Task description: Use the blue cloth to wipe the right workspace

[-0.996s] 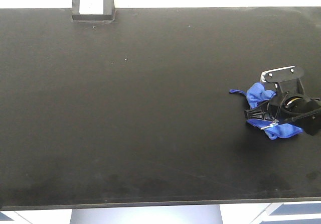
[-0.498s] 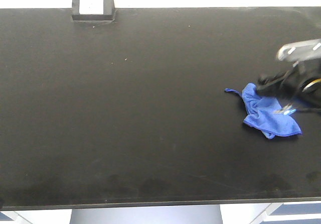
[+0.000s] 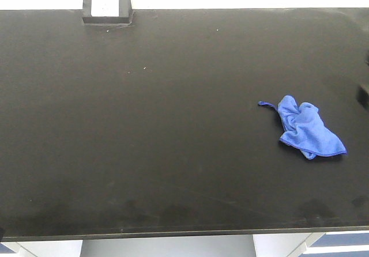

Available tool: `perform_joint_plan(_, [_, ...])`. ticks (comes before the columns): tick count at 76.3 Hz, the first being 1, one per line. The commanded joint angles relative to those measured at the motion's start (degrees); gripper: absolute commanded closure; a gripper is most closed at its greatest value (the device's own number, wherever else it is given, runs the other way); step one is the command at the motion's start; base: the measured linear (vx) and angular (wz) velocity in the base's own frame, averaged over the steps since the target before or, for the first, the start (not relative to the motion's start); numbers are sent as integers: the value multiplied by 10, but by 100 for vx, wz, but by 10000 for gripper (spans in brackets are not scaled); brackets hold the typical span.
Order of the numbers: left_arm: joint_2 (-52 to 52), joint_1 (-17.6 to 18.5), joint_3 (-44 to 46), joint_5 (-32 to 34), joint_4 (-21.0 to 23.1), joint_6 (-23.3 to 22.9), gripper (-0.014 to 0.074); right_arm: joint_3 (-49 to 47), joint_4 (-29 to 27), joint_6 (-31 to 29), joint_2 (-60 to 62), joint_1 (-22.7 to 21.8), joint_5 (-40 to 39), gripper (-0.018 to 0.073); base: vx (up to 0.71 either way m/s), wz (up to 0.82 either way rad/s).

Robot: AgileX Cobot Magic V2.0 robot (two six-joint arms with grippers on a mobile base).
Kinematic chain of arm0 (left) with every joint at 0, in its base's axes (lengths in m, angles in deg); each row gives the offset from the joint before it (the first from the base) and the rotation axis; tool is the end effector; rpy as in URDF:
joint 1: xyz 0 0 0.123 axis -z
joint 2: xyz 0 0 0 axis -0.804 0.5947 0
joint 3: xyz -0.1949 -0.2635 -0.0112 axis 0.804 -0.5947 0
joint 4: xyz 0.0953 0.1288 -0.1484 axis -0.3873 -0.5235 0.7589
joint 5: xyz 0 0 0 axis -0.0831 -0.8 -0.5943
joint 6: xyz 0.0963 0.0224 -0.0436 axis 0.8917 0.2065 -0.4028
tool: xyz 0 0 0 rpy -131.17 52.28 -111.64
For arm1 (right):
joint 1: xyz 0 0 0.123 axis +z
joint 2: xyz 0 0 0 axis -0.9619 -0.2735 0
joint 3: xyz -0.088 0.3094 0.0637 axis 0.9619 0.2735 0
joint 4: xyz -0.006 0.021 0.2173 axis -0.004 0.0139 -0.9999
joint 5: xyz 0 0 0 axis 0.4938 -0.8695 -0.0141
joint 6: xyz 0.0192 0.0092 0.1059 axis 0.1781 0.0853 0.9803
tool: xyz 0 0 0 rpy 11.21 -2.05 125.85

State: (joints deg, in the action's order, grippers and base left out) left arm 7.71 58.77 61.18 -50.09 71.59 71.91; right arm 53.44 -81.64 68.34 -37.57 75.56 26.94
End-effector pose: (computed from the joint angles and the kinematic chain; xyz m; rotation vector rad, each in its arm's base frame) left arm -0.0043 -0.0014 0.1861 0.0247 1.6655 -0.1420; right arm 0.1046 0.0052 0.3557 -0.2052 1.8598 -0.0814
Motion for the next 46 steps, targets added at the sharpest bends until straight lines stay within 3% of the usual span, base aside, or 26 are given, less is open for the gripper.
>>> perform_joint_plan(1, [-6, 0, 14, 52, 2, 1, 603, -15, 0, -1, 46, 1, 27, 477, 0, 0])
perform_joint_plan(6, [-6, 0, 14, 52, 2, 1, 603, -15, 0, 0, 77, 1, 62, 573, 0, 0])
perform_joint_plan(19, [-6, 0, 14, 52, 2, 1, 603, -15, -4, 0, 132, 1, 111, 570, 0, 0])
perform_joint_plan(46, [-6, 0, 14, 52, 2, 1, 603, -15, -11, -1, 158, 1, 114, 566, 0, 0])
